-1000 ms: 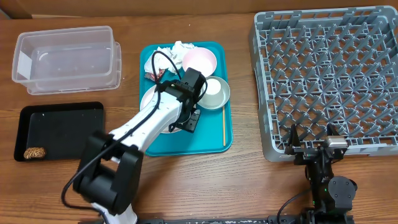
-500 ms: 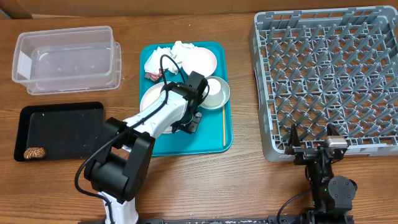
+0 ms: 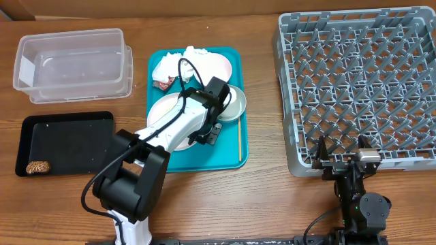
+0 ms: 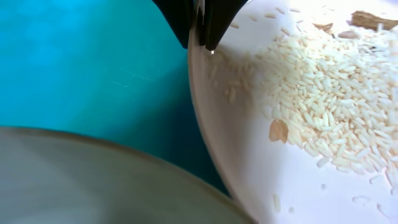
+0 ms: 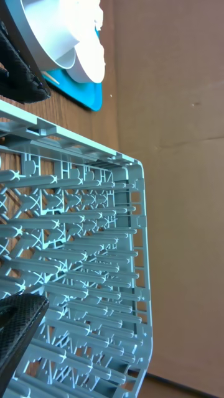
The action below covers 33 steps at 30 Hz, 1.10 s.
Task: Sort waste into correct bins and load items into the dishwasher
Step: 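Grasp the white plate rim with the left gripper and lift it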
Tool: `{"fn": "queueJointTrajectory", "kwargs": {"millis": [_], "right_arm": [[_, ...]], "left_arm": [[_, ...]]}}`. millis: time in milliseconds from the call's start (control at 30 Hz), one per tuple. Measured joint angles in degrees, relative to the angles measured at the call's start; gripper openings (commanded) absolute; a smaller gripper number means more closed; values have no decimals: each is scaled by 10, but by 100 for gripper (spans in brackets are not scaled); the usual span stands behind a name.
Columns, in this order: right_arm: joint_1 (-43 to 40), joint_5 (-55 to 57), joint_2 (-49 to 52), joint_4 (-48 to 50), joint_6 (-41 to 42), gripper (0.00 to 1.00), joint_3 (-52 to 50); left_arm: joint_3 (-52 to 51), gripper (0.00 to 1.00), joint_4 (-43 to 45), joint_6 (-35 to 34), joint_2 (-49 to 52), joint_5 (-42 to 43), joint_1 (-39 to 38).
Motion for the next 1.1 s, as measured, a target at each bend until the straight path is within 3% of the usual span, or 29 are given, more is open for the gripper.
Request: {"fn": "queueJointTrajectory", "kwargs": {"millis": [867, 1100], "right_arm": [[0, 0, 0, 0, 0, 100, 0], [0, 0, 0, 0, 0, 100, 0]], "left_arm": [[264, 4, -280, -103, -11, -77, 0], [296, 4, -299, -121, -12, -96, 25]]}}
